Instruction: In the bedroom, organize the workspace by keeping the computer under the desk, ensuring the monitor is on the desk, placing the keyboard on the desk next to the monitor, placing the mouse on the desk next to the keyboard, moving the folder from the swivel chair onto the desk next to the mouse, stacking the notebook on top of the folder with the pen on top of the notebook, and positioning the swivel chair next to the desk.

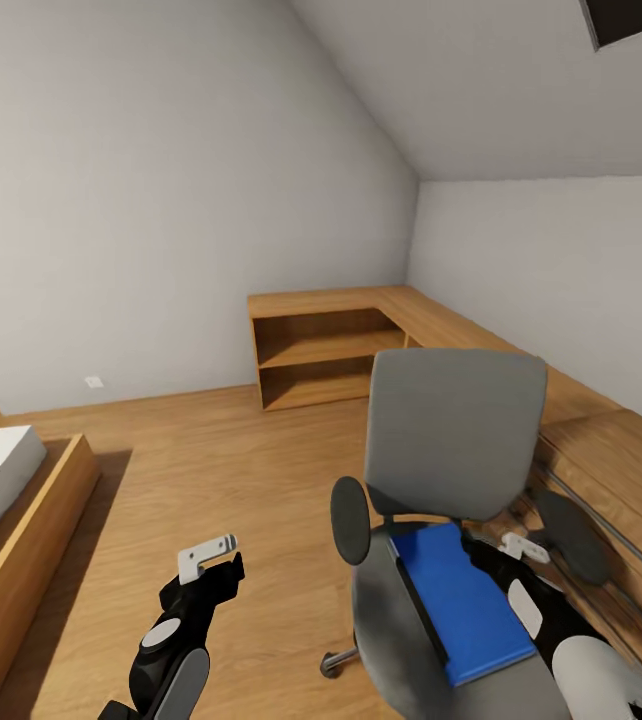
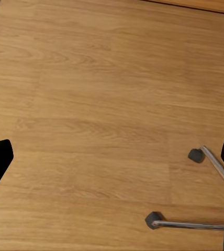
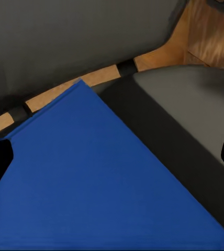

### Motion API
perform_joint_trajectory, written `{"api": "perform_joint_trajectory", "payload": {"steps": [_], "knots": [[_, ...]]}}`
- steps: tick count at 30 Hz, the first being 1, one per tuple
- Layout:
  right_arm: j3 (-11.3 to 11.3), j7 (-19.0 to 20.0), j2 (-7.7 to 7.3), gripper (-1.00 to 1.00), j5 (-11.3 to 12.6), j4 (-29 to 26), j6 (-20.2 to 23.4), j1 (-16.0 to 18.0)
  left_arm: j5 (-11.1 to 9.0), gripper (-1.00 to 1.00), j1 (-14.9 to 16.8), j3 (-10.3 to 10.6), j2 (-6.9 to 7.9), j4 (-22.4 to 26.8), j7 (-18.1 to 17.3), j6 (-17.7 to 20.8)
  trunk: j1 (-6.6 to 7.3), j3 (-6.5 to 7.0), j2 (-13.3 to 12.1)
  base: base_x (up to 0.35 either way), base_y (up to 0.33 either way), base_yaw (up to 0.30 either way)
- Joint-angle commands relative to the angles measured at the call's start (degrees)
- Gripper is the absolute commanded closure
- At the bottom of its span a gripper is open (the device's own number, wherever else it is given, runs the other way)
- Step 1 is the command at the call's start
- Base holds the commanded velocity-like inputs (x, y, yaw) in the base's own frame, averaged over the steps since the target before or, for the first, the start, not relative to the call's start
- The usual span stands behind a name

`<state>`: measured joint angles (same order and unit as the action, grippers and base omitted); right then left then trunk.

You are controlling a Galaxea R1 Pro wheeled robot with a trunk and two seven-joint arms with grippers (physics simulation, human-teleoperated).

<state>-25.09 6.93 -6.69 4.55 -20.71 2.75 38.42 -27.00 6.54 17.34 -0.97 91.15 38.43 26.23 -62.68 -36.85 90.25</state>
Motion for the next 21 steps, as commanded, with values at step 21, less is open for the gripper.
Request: {"api": "perform_joint_trajectory", "payload": {"steps": [21], "knots": [[-0.3, 0.3, 0.01, -1.0, 0.3, 1.2, 0.1, 0.1, -0.4, -1.0, 0.0, 0.2, 0.01, 0.1, 0.5, 0.1, -4.62, -3.83, 8.5, 0.0, 0.0, 0.0]]}}
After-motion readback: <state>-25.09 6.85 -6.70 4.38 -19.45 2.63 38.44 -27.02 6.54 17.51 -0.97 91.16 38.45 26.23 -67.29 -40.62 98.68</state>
